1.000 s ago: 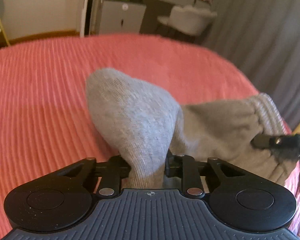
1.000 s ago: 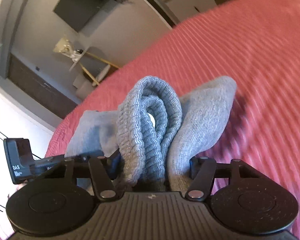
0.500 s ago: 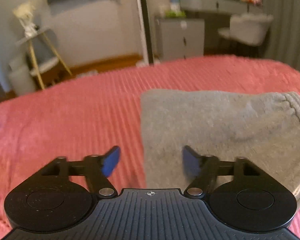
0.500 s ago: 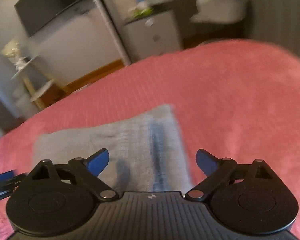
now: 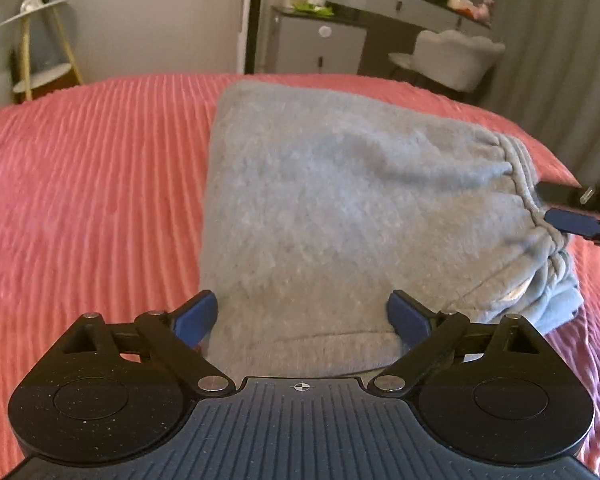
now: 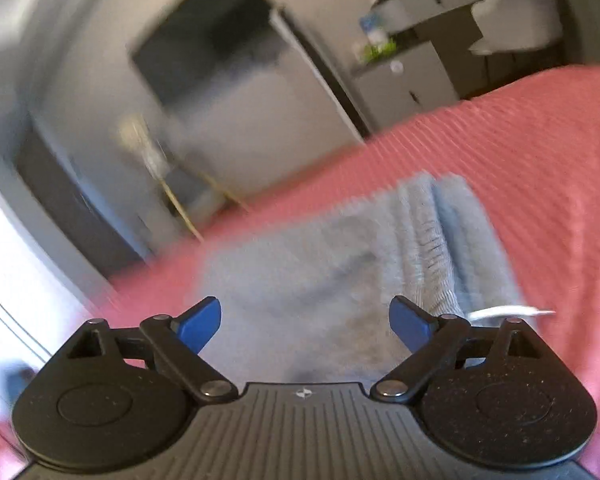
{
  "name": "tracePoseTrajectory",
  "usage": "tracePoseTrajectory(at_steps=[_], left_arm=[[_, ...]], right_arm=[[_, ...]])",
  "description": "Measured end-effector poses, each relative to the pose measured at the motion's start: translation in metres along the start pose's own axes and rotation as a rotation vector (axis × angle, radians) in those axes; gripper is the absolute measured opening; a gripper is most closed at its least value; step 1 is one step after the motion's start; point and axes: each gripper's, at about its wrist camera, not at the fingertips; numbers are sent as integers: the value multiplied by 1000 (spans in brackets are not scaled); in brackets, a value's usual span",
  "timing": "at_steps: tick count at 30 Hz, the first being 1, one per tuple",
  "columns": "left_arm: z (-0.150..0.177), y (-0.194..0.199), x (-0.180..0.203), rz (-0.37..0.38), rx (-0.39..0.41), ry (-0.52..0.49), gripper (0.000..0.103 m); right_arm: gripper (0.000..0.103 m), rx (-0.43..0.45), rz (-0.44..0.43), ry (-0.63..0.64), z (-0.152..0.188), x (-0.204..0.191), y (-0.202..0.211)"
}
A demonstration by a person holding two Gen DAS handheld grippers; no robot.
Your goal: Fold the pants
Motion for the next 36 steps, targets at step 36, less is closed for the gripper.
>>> tracePoseTrajectory(at_steps=[36], left_arm=[[97, 104, 58, -247, 68, -33, 101]], right_arm=[[97, -182, 639, 200, 131, -109, 119]])
Point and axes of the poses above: each gripper's, at about its wrist camera, not at the fingertips, and y roughly against the way its jaws point, x to its right, z to its underside, and after that the axes turned 4 degrees about z, right-handed
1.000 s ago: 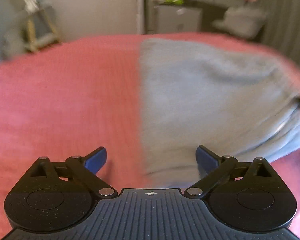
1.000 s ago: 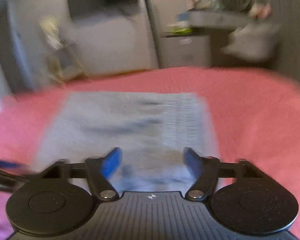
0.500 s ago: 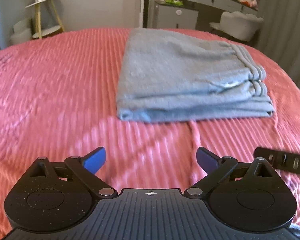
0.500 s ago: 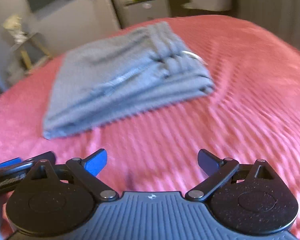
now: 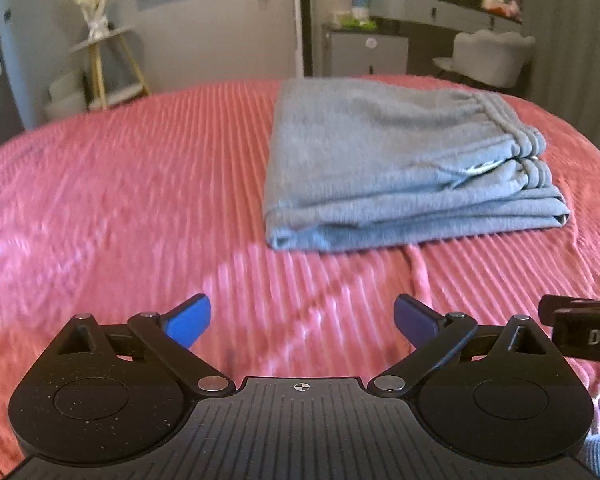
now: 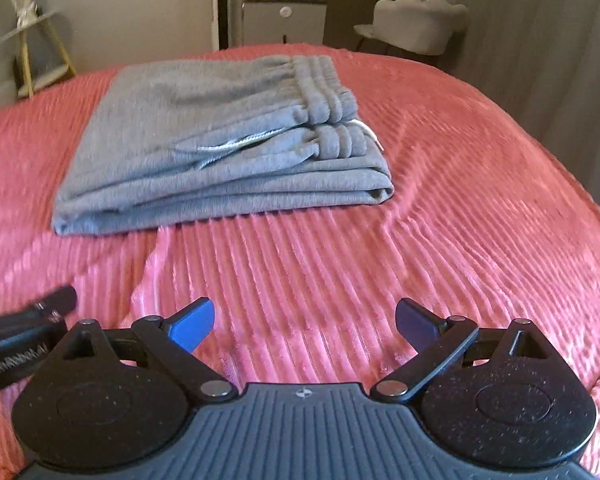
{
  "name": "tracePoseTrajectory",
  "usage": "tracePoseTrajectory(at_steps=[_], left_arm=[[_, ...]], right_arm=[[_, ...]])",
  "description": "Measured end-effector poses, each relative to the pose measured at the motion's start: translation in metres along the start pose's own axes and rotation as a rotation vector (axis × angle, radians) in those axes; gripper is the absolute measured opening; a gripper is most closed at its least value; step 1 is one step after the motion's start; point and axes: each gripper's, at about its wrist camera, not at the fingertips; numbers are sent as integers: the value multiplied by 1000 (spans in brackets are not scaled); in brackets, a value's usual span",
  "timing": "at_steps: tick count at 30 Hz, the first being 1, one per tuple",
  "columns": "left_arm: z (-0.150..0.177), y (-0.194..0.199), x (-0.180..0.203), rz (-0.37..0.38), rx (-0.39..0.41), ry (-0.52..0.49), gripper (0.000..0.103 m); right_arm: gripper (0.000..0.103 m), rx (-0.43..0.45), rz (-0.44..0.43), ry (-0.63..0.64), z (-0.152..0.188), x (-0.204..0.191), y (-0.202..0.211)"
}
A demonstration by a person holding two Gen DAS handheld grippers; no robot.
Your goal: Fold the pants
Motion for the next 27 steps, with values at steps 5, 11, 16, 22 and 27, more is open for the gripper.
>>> tracePoseTrajectory(at_steps=[5, 11, 16, 22, 27], left_arm=[[-11, 4, 6, -47, 27, -76, 101], [-21, -8, -1, -80, -31, -68, 101], [-24, -20, -8, -76, -71, -34, 101], [-22, -28, -6, -62, -99, -24, 101], [-19, -35, -4, -42, -137, -23, 101]], right_arm=[[97, 7, -20, 11, -8, -7, -1], [97, 39, -17, 9, -14, -22, -6], [97, 53, 47, 77, -18, -35, -14], [97, 47, 53, 48, -19, -29, -21], [97, 28, 20, -12, -16, -20, -27]])
Point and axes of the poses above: each gripper's, at about its wrist camera, not at the fingertips, and y roughly against the way its jaws point, x to its right, z to its underside, and after that the axes turned 4 degrees about z, right-handed
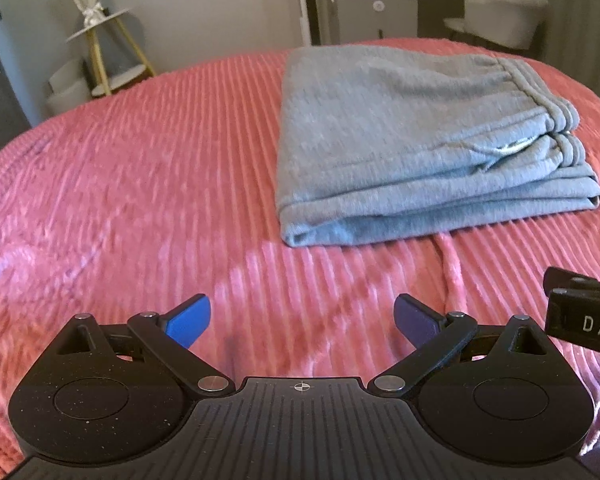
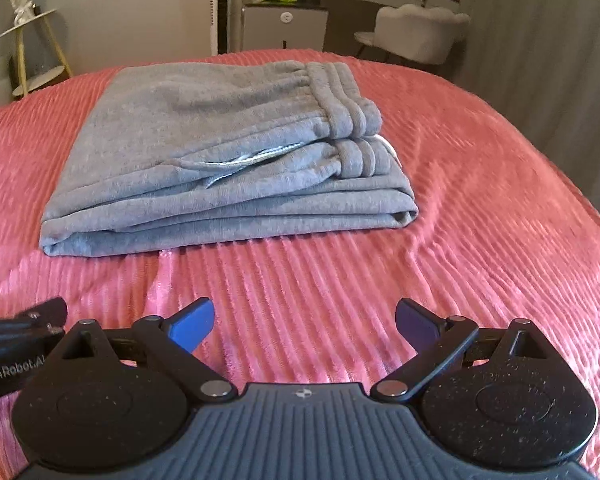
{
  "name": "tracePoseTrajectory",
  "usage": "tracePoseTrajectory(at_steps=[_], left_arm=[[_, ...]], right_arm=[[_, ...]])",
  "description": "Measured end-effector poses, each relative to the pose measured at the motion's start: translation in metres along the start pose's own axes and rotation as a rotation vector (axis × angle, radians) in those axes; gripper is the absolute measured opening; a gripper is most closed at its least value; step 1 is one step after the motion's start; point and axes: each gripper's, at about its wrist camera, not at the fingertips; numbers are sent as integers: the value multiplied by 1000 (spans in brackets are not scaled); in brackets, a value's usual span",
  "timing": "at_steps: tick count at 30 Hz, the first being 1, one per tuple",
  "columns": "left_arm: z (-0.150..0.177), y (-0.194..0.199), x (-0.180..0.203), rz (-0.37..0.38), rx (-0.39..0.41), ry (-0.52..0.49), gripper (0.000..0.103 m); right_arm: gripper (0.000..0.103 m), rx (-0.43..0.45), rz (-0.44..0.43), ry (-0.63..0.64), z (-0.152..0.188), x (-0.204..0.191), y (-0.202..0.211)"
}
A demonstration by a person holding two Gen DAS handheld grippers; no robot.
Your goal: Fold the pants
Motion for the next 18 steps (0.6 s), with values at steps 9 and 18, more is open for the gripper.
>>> tracePoseTrajectory(at_steps=[9, 18], left_arm=[[3, -3, -2, 1, -17, 4, 101], [4, -6, -1, 1, -29, -7, 101]], right_arm=[[97, 22, 19, 32, 2, -7, 0], [97, 10, 18, 24, 1, -5, -3]])
Point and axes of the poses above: each gripper's, at about its wrist camera, not at the fingertips, and y roughly against the way its jaws point, x to its right, z to its underside, and after that the axes turned 4 degrees about z, right-handed
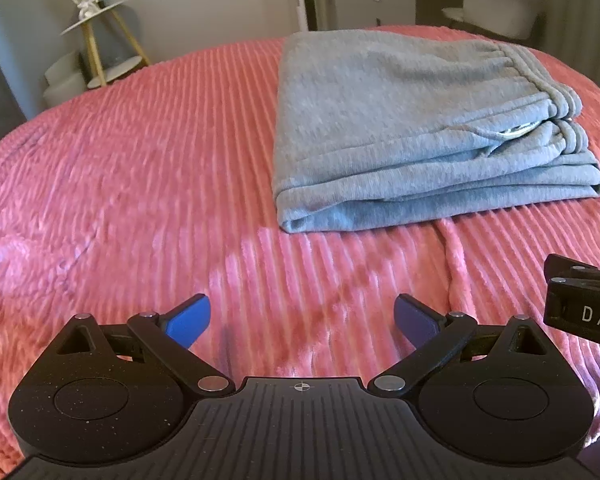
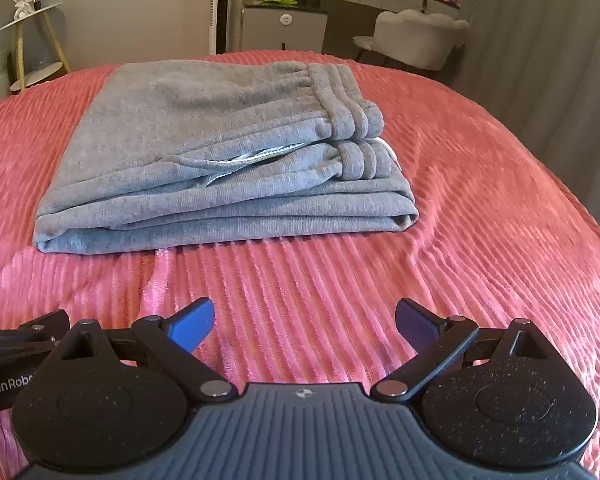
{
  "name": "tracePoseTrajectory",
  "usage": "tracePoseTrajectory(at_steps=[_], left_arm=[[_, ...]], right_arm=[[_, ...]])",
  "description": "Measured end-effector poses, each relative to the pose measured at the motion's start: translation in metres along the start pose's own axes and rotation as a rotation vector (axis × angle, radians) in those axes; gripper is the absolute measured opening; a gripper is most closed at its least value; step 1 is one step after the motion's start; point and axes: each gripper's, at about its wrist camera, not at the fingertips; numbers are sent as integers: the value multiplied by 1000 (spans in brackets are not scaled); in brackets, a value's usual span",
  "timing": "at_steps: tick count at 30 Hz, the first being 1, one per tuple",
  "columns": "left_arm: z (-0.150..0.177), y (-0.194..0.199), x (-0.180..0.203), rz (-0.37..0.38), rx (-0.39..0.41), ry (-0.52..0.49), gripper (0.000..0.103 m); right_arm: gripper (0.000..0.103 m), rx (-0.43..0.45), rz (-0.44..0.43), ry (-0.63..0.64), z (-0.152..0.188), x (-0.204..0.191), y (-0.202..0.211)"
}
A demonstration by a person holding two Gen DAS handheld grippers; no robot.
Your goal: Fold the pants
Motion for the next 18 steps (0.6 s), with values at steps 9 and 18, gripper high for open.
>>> tracePoseTrajectory(at_steps=[9, 18], left_arm=[[1, -1, 0, 0, -5, -1, 101], [2, -2, 0, 9, -6, -4, 101]], right_arm=[[97, -1, 3, 1, 0, -1, 0], [97, -8, 4, -5, 0, -1, -1]])
Point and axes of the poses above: each gripper's, at about its wrist camera, not at the fingertips, and y roughly against the way its jaws point, x to its right, z to its underside, and after that the axes turned 4 degrees about z, right-handed
